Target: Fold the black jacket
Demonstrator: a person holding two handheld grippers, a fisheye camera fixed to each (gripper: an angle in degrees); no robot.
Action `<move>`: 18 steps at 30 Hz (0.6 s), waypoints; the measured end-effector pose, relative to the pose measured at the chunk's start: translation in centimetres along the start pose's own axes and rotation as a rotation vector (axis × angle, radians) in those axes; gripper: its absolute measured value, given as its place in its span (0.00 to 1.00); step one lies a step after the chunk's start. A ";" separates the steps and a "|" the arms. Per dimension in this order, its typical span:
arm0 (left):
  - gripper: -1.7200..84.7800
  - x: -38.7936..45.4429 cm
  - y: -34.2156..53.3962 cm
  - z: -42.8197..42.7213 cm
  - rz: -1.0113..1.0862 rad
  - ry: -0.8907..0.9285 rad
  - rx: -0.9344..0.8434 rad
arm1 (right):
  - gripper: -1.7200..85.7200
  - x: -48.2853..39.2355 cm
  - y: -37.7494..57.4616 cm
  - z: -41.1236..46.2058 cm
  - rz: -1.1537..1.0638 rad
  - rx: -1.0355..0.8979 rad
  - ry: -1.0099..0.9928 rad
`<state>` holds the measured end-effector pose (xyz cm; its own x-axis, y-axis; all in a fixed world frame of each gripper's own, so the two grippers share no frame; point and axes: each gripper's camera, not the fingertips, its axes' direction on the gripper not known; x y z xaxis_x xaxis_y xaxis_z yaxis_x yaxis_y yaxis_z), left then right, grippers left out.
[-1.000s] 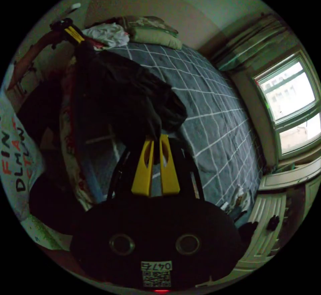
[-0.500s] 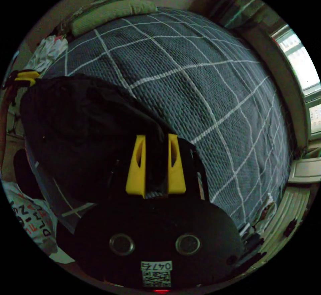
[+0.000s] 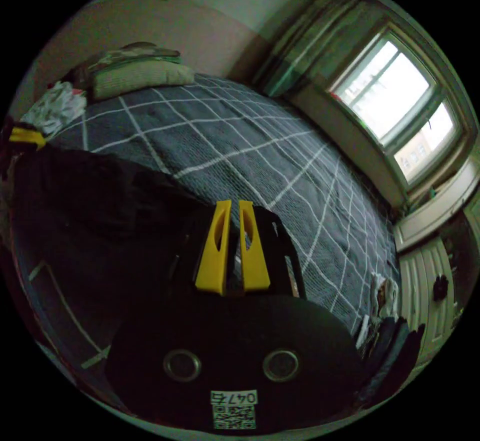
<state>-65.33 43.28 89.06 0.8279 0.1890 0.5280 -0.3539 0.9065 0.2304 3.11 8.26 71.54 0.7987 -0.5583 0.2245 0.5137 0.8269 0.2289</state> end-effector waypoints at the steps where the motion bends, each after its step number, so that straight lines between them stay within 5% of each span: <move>1: 0.01 -0.2 -0.6 1.4 -0.016 -0.003 -0.035 | 0.02 1.0 0.1 0.6 0.023 -0.009 0.001; 10: 0.01 -0.5 -1.6 -1.4 -0.069 0.088 0.121 | 0.01 -0.5 2.7 1.2 -0.041 0.058 -0.224; 15: 0.01 1.4 -3.5 2.7 -0.001 0.023 -0.025 | 0.01 -1.2 0.4 7.6 -0.060 -0.080 -0.184; 18: 0.01 0.3 -4.1 6.2 -0.077 0.099 -0.107 | 0.01 1.0 0.5 12.1 0.129 -0.185 -0.446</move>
<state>-66.33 37.27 93.37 0.8913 0.1491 0.4282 -0.2441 0.9536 0.1760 0.34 7.29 83.30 0.6683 -0.3921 0.6321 0.4992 0.8664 0.0096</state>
